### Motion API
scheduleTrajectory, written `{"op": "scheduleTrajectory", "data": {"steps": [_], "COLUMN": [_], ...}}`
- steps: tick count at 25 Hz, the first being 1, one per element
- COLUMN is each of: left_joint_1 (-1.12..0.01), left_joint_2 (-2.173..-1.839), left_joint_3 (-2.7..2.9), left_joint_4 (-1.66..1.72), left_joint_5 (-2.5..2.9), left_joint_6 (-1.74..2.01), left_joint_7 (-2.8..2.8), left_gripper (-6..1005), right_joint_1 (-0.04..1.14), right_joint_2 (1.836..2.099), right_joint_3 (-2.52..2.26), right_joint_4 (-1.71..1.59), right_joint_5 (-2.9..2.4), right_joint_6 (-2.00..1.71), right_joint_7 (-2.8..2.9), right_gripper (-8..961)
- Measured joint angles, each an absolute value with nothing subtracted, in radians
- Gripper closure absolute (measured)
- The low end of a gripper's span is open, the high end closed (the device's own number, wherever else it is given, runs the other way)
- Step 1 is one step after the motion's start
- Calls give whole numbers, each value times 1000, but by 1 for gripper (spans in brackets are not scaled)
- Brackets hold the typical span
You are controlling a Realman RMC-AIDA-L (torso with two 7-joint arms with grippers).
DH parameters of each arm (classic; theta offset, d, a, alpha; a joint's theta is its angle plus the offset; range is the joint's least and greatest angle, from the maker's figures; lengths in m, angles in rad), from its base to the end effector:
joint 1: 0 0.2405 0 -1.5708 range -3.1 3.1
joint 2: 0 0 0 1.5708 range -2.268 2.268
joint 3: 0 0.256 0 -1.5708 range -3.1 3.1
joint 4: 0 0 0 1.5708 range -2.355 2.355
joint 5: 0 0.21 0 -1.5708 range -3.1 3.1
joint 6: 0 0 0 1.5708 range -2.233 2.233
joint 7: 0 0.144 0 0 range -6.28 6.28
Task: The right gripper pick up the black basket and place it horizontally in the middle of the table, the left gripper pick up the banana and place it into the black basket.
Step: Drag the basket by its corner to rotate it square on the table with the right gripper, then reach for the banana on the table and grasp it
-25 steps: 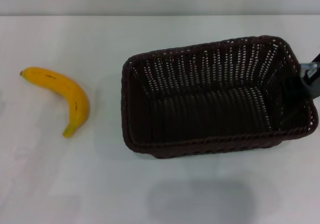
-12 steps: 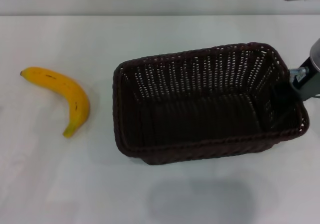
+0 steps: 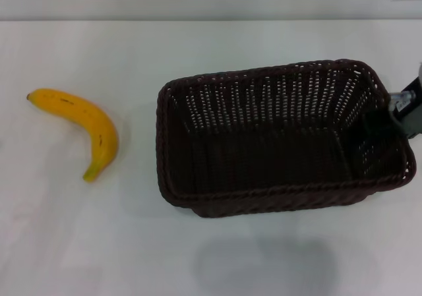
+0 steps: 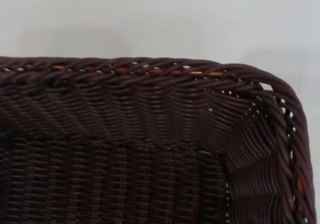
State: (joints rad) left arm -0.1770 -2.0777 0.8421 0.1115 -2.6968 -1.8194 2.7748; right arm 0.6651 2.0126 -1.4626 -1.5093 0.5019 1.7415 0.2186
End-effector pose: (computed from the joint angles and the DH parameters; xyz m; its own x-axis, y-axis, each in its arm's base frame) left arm -0.3561 0.2139 0.0838 0.5972 -0.5089 0.6200 0.7290 0.0221 -0.6841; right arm 0.1487 0.3503 0.0291 0.2818 -0.9576 -0.0595 -0.7902 -0.1964 -0.5806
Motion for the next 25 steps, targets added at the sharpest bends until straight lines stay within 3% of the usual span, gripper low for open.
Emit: {"op": "scheduleTrajectory", "data": {"steps": [12,19,25], "left_joint_1": [-182,-184,-157], "left_joint_2": [-2077,-2076,-2063], "left_joint_3": [841,841,847], "left_joint_4": [112,113,190], "left_joint_5": [-2699,-2701,-2682], "left_joint_6": [-1828,-1819,-1768], "left_joint_7": [2773,2742,2589], "left_gripper": [124,124,131], "right_joint_1": [623,552,437], "right_joint_2": [2004,2009,2010], "right_joint_3": [-1427,-1322,-1246], "right_joint_4": [-1626,-1796,-1796], "right_joint_5": [419,418,483], "right_joint_6": [1805,1714,1420], "right_joint_7": [217,102,-149], "right_gripper": [170,170,170]}}
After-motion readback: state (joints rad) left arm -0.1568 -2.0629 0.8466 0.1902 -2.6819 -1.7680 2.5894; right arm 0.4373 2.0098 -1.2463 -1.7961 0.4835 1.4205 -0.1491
